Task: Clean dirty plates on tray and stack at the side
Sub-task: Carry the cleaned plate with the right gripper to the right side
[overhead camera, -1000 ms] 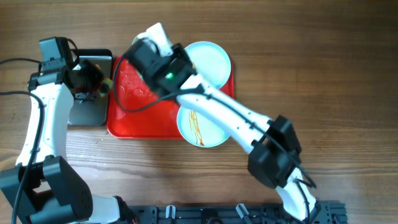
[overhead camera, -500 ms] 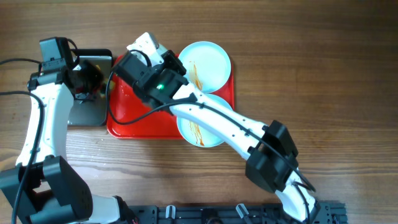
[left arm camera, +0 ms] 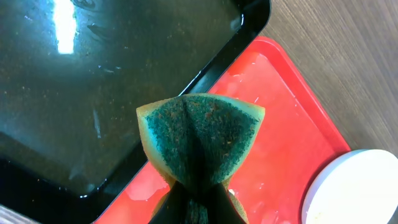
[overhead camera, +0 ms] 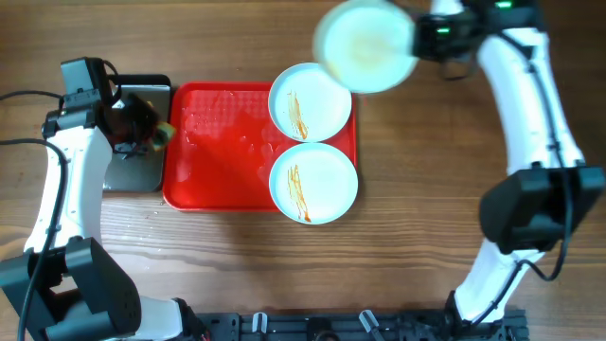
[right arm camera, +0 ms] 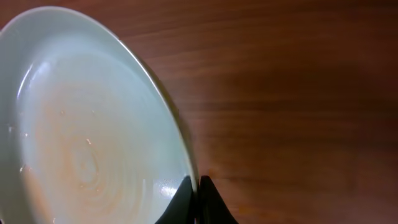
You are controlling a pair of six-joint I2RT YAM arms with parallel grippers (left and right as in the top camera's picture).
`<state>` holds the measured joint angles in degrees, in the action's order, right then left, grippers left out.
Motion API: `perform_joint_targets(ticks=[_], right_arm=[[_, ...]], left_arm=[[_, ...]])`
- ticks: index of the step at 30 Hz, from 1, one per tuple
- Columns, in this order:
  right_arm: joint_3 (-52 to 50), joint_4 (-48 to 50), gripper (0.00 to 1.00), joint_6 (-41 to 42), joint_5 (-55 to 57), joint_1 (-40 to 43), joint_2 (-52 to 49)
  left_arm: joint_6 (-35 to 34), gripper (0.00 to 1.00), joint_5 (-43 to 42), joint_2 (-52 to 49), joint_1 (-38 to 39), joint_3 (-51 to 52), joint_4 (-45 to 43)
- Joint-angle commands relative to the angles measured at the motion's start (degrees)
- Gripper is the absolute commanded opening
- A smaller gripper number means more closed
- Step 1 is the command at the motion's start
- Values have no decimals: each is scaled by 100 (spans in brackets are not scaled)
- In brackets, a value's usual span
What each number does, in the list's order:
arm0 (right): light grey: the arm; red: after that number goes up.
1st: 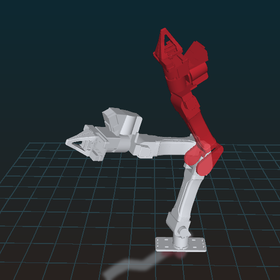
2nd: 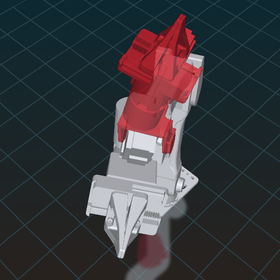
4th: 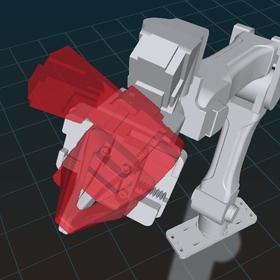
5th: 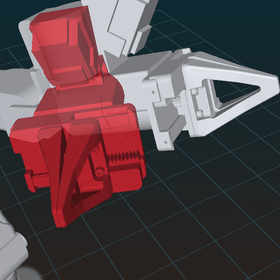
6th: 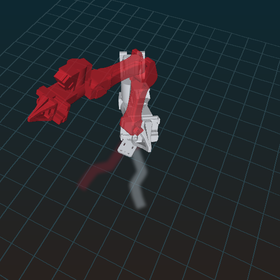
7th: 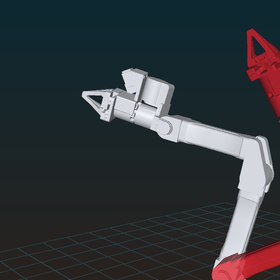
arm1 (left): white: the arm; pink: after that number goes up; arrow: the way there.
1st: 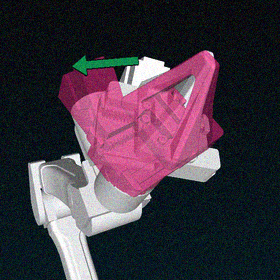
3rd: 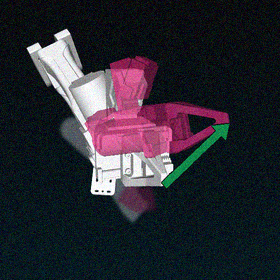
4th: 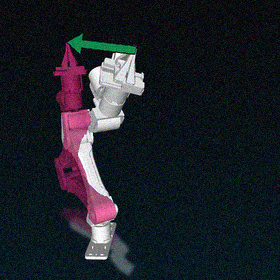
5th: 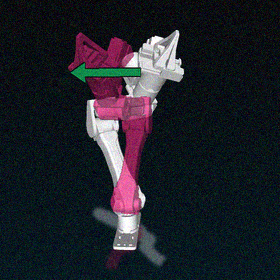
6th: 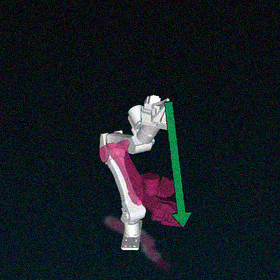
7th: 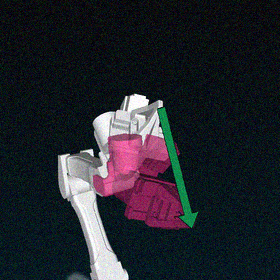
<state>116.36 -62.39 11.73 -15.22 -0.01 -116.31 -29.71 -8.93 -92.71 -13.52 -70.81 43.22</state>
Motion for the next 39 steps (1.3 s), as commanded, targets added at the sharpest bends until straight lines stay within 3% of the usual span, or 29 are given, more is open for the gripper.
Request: perform_joint_targets(ticks=[1,10,18,19,21,26,28,32,39], right_arm=[[-413,-131,4,92,-186,765,111],[-2516,592,4,503,310,1515,111],[-3574,949,4,903,1165,1532,111],[-3595,931,10,925,1165,1532,111],[-3593,918,31,916,1130,1532,114],[-2754,579,38,328,20,1491,116],[-1912,254,49,-50,-501,1329,116],[-960,129,54,-271,-669,538,116],[-1093,-737,54,-258,-662,-833,114]], left_arm=[[-9,4,-9,81,22,-11,17],[103,4,931,81,761,-11,35],[249,4,988,81,866,-13,138],[249,4,988,81,866,-13,190],[249,4,986,81,866,-15,286],[402,4,986,81,866,-234,822],[404,4,973,81,866,-470,1102],[448,4,763,76,938,-824,1373],[557,4,708,-70,1204,-920,1880]])
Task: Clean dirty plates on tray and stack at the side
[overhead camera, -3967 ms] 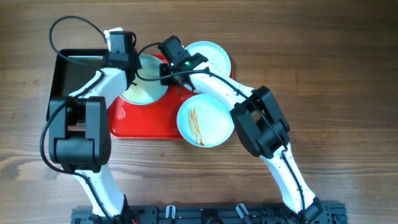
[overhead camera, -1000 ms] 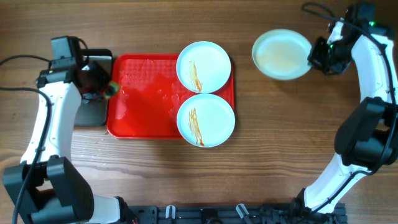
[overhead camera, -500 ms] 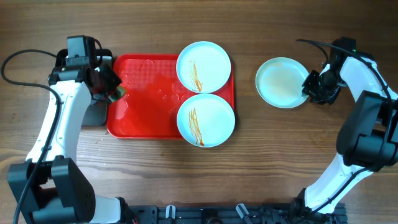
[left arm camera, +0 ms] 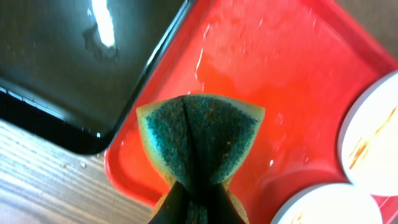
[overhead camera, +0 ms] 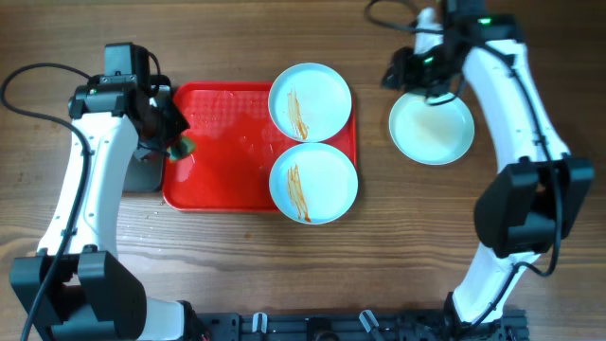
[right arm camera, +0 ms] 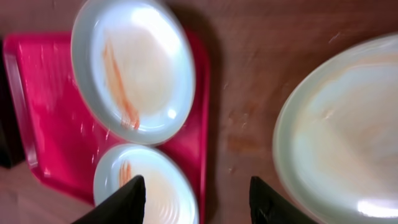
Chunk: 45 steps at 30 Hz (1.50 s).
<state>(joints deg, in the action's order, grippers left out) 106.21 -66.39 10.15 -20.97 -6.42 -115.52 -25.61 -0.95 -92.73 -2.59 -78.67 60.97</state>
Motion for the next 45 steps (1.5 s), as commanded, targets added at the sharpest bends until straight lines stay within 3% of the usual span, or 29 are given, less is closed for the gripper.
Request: perform_joint_targets(ticks=[1,5,9,16,22,26,28,40,45], right_arm=[[-118,-501,53,-101,-90,-289,35],[-717,-688,48,-164,-90,-750,35],[-1467,-286,40,-101,-92,-1121,35],[-2376,407,38,199,612,-1340,35],[-2697,820,27,181,599,-1366,35],[-2717,839,16,138,597,-1368,35],[-2717,857,5,142,597,-1368,35],[-2124,420,5,33,-70,-1725,35],[-1598,1187,4,581,35,-2225,35]], left_arm=[[168,4,-90,-107,153,-133,101],[208,4,-90,-240,435,-133,-411],[177,4,-87,-256,538,-133,-870],[138,4,-90,-278,538,-133,-935],[133,4,-90,-286,538,-133,-957],[133,4,-90,-286,538,-131,-933],[133,4,-90,-286,538,-131,-933],[136,4,-87,-286,538,-131,-935],[136,4,-87,-286,538,-131,-938]])
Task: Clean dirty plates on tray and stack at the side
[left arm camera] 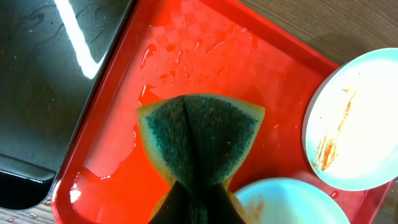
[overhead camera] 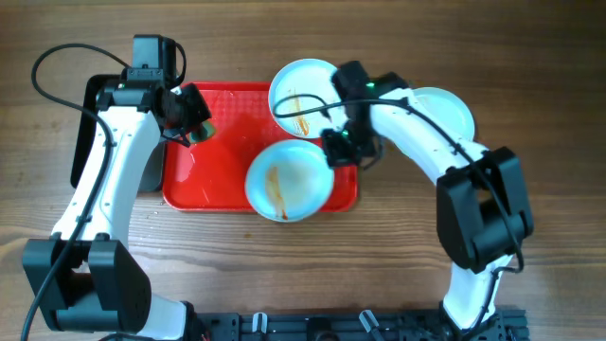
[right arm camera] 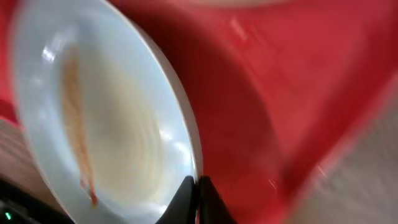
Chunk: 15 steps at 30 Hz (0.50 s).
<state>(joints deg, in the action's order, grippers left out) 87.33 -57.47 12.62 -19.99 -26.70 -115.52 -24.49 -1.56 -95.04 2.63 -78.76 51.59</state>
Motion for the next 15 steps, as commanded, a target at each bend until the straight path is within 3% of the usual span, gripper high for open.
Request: perform_joint_targets(ticks=[1,5,9,13,15], right_arm=[[306,800,4,688,136,-343,35],[304,2135,4,1224,879,-804,-146],[304,2697,5,1478,1025,-1180,-496],[459,2361,32,1412,1019,-1119,-487],[599,2046,36,1421,1019,-1027,-487]], left_arm=[[24,4,-24,-55,15,-122,-9],[24,4,-24,-55,15,-122,-76],[24,4,-24,-55,15,-122,-68],[22,4,66,-55,15,-116,-68],[22,4,105,-55,15,-107,-63]])
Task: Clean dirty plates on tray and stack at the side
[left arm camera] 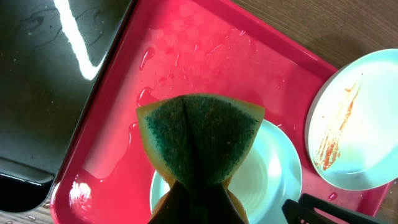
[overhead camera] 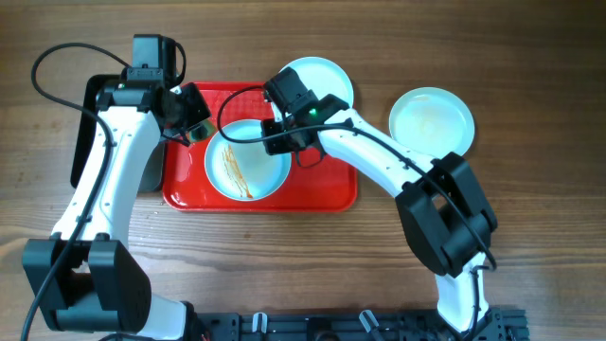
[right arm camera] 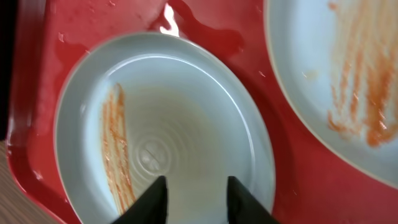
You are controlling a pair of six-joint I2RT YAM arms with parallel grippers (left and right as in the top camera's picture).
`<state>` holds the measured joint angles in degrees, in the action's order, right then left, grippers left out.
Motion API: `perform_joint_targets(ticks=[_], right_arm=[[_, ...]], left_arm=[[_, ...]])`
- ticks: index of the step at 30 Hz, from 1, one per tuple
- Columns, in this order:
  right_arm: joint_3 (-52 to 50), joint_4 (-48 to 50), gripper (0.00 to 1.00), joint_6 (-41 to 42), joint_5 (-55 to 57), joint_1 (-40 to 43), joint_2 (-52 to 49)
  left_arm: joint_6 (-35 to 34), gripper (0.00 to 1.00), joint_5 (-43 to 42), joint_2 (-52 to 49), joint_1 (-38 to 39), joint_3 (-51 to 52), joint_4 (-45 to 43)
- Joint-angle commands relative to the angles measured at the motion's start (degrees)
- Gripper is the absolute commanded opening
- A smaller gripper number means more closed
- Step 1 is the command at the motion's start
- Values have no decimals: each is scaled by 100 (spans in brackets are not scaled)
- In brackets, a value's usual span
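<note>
A dirty plate (overhead camera: pixel 248 161) with orange streaks lies flat in the middle-left of the red tray (overhead camera: pixel 322 194). My right gripper (right arm camera: pixel 197 180) is open just above this plate (right arm camera: pixel 155 143), near its right rim. A second streaked plate (overhead camera: pixel 322 80) sits at the tray's back right corner, partly under the right arm. A clean plate (overhead camera: pixel 432 120) rests on the table right of the tray. My left gripper (left arm camera: pixel 196 196) is shut on a green-and-yellow sponge (left arm camera: pixel 199 137), held above the tray's left part beside the near plate (left arm camera: pixel 273 180).
A black tray of water (left arm camera: pixel 50 93) stands against the red tray's left side, mostly under my left arm in the overhead view. Wet patches shine on the red tray's floor (left arm camera: pixel 155 74). Bare wooden table (overhead camera: pixel 530 237) surrounds the trays.
My right gripper was shut on the rim of the front dirty plate at the tray's front right. That plate now lies flat further left, and the gripper is open over it. The left arm barely moved.
My right gripper held a wiped plate in the air while the left held the sponge over the black tray. Then that plate lay on the table at the right and the sponge was over the red tray. Later the right gripper gripped the front dirty plate, now released mid-tray.
</note>
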<state>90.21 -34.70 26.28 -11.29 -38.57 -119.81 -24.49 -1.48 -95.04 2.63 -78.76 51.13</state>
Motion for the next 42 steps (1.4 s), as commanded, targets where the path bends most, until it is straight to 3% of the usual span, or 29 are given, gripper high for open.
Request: perform_joint_targets(ticks=[1,7,12,16,19,26,36,39,42], right_arm=[[361,-404,37,72,151,214,-59],[352,-704,36,247,122,369,-271],[350,-529,22,538,103,330,-566],[350,-157,20,695,101,280,-874],[350,76,5,695,83,175,-920],[350,1309,4,1357,584,-238,-922],[319,1220,4,1272,702,-227,-940],[319,1211,4,1279,520,-175,-1021],[319,1283,4,1294,48,-66,-1200]], left_arm=[[22,4,96,-57,15,-107,-20],[22,4,111,-149,15,-107,-90],[4,4,109,-389,15,-107,-103],[2,4,103,-540,15,-107,-127],[2,4,109,-544,15,-107,-127],[2,4,109,-549,15,-107,-118],[0,4,120,-621,15,-105,-85],[-492,4,424,-868,15,-96,-109],[-494,4,393,-1259,33,-96,-289]])
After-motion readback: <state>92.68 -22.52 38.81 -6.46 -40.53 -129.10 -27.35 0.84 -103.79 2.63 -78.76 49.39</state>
